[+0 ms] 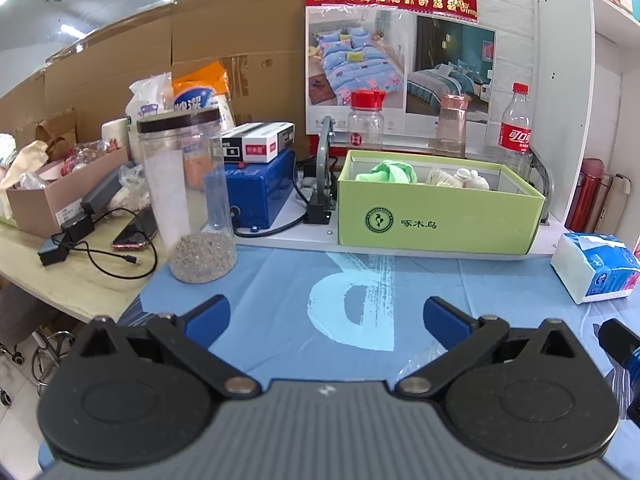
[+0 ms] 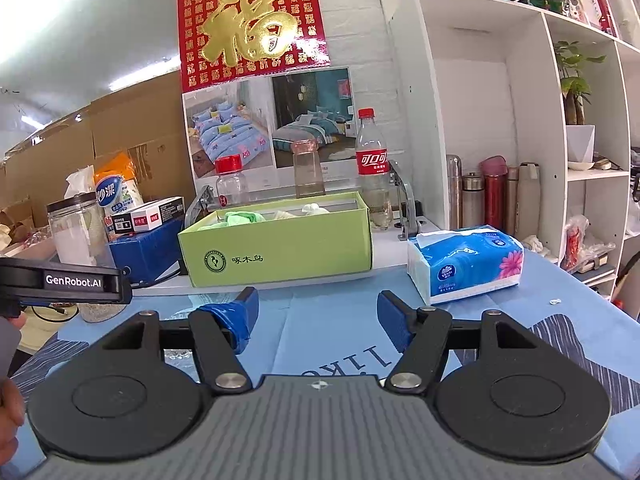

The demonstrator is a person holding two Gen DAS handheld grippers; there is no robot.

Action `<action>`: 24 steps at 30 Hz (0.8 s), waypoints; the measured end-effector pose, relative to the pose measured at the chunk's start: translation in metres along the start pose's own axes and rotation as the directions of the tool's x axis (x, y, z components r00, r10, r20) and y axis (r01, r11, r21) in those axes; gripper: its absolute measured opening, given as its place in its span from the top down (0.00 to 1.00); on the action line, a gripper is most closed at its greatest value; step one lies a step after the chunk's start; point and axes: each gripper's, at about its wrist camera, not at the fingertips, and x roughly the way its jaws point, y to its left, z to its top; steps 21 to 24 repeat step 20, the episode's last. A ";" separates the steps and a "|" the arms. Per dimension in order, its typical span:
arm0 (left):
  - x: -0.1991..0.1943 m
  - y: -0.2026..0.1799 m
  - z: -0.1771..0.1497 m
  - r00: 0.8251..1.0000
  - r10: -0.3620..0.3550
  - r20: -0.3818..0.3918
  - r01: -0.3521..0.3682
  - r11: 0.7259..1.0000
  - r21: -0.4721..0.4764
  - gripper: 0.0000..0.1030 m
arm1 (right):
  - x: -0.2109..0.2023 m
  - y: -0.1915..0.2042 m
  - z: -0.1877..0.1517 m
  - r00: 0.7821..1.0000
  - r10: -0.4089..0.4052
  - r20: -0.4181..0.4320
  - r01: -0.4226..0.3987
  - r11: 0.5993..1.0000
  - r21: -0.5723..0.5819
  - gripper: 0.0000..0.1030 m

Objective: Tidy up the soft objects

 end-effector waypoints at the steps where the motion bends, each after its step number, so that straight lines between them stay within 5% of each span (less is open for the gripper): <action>1: 0.000 0.000 0.000 1.000 -0.001 -0.002 0.001 1.000 -0.001 0.00 | 0.000 0.000 0.000 1.000 0.001 -0.001 -0.001 1.000 0.000 0.50; 24: -0.002 -0.001 -0.002 0.999 0.023 0.039 -0.024 1.000 0.020 0.00 | 0.003 0.003 -0.006 1.000 0.012 -0.024 -0.012 1.000 0.009 0.49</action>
